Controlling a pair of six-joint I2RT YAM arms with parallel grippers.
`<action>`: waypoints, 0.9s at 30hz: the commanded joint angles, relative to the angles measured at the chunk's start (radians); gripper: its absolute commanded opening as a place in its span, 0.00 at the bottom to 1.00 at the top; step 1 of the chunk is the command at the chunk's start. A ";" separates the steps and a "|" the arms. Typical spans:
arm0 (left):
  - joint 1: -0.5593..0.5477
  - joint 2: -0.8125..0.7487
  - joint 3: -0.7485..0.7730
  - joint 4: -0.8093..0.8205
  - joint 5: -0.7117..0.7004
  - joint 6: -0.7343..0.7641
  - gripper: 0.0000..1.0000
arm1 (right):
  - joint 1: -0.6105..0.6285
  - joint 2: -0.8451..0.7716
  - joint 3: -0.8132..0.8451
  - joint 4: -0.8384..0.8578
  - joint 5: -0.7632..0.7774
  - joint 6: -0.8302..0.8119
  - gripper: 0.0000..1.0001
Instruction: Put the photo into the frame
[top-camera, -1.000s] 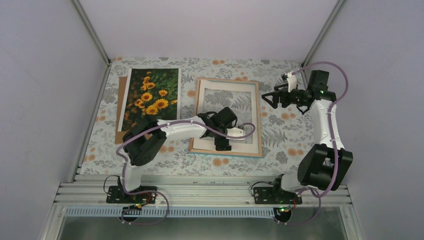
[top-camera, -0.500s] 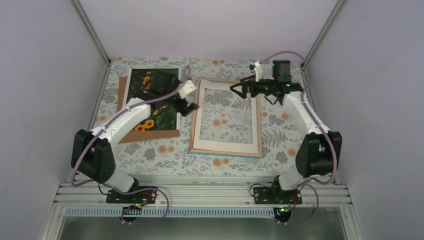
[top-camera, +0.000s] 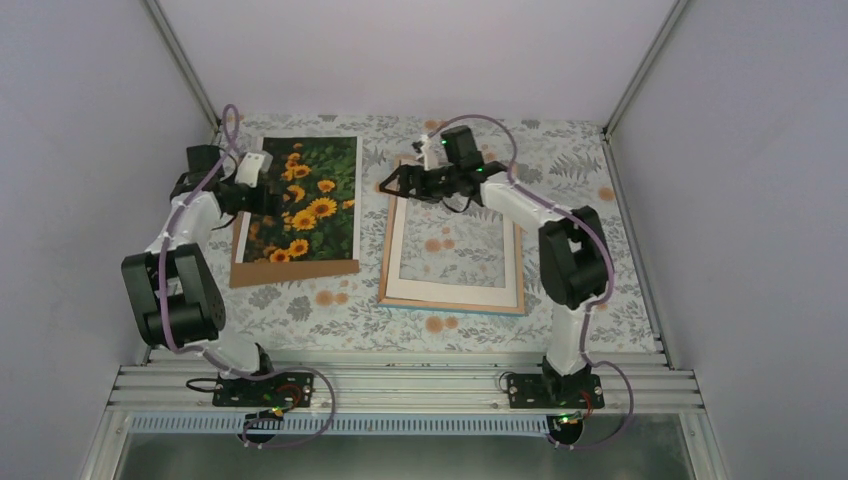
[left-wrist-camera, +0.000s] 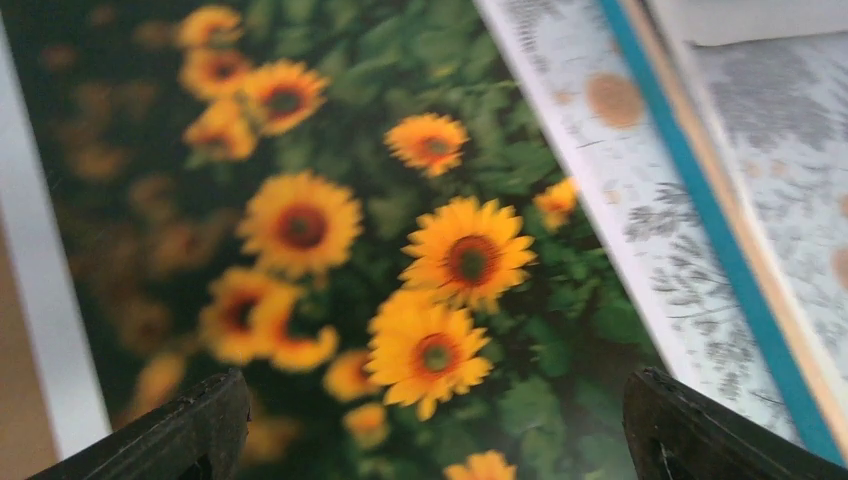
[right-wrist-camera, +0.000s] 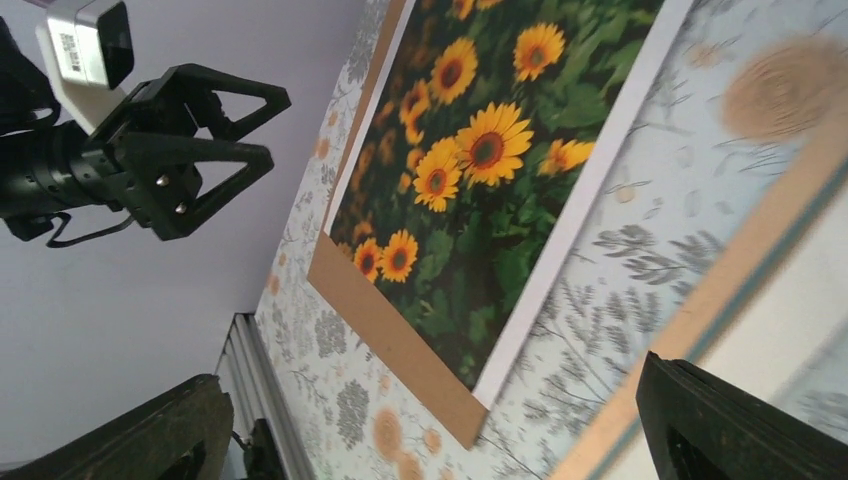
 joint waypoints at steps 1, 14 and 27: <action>0.088 0.087 0.046 -0.014 0.010 -0.001 0.92 | 0.065 0.110 0.071 0.079 0.005 0.201 0.98; 0.191 0.287 0.129 0.007 -0.054 0.014 0.90 | 0.157 0.348 0.234 0.130 0.093 0.411 0.95; 0.191 0.369 0.099 0.095 -0.161 0.012 0.90 | 0.161 0.472 0.267 0.117 0.154 0.497 0.94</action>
